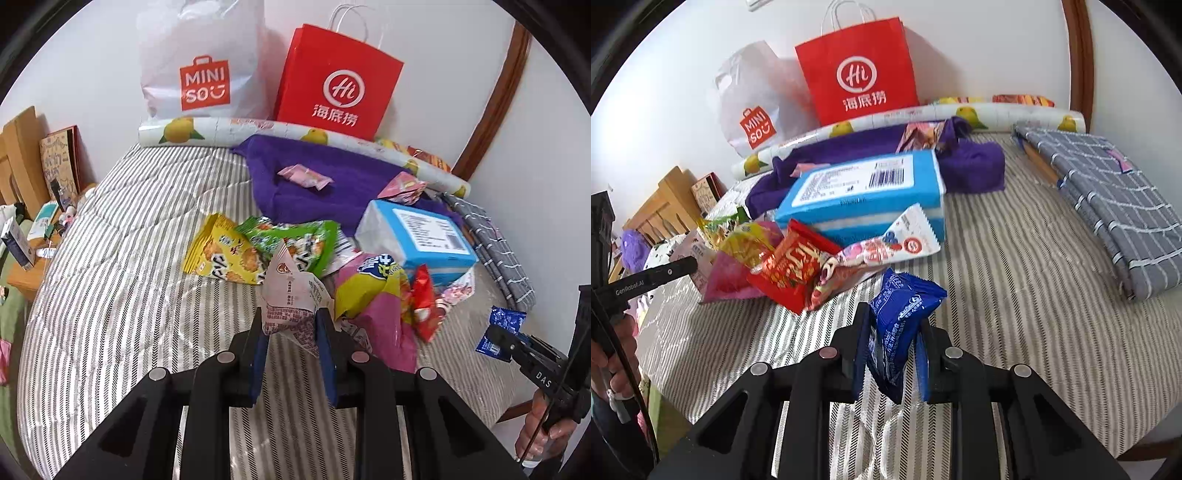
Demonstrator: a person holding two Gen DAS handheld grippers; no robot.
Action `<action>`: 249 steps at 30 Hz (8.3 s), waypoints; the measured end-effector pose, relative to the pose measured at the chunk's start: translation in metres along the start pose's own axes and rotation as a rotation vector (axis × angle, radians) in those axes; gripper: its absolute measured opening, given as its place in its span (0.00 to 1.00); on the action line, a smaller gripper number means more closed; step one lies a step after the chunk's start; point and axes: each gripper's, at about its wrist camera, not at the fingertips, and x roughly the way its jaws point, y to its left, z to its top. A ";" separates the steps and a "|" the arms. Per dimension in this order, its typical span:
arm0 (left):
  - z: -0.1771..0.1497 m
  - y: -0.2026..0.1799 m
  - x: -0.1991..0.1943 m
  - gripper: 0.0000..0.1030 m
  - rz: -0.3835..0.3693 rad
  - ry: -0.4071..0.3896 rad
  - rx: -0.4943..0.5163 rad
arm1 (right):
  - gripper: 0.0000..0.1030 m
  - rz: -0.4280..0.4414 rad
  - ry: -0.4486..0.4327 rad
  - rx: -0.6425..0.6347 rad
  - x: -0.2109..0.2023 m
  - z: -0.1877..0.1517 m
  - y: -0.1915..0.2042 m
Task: Organize snacks
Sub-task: 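Carry the blue packet and white-pink packet over the purple towel with both tools, then open the right tool to drop the blue packet while the left tool releases the white-pink packet on the towel, then move the right tool to the pile and grasp the white-red candy stick packet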
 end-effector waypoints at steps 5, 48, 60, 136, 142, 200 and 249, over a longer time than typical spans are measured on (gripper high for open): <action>0.005 -0.005 -0.014 0.23 -0.001 -0.022 0.000 | 0.21 -0.005 -0.027 -0.007 -0.014 0.008 0.000; 0.096 -0.095 0.019 0.22 -0.123 -0.039 0.094 | 0.21 0.010 -0.152 -0.074 -0.008 0.116 0.009; 0.127 -0.088 0.048 0.22 -0.088 -0.049 0.082 | 0.21 -0.002 -0.168 -0.052 0.020 0.151 0.001; 0.150 -0.035 0.157 0.23 0.016 0.030 0.006 | 0.26 -0.107 -0.020 0.021 0.147 0.182 -0.032; 0.149 -0.036 0.158 0.23 0.015 0.034 0.003 | 0.34 -0.105 -0.027 0.031 0.146 0.182 -0.034; 0.157 -0.036 0.123 0.64 -0.090 -0.061 -0.058 | 0.73 -0.019 -0.176 -0.038 0.068 0.164 -0.004; 0.151 -0.051 0.096 0.64 -0.135 -0.099 -0.032 | 0.34 0.091 0.066 0.348 0.078 0.037 0.006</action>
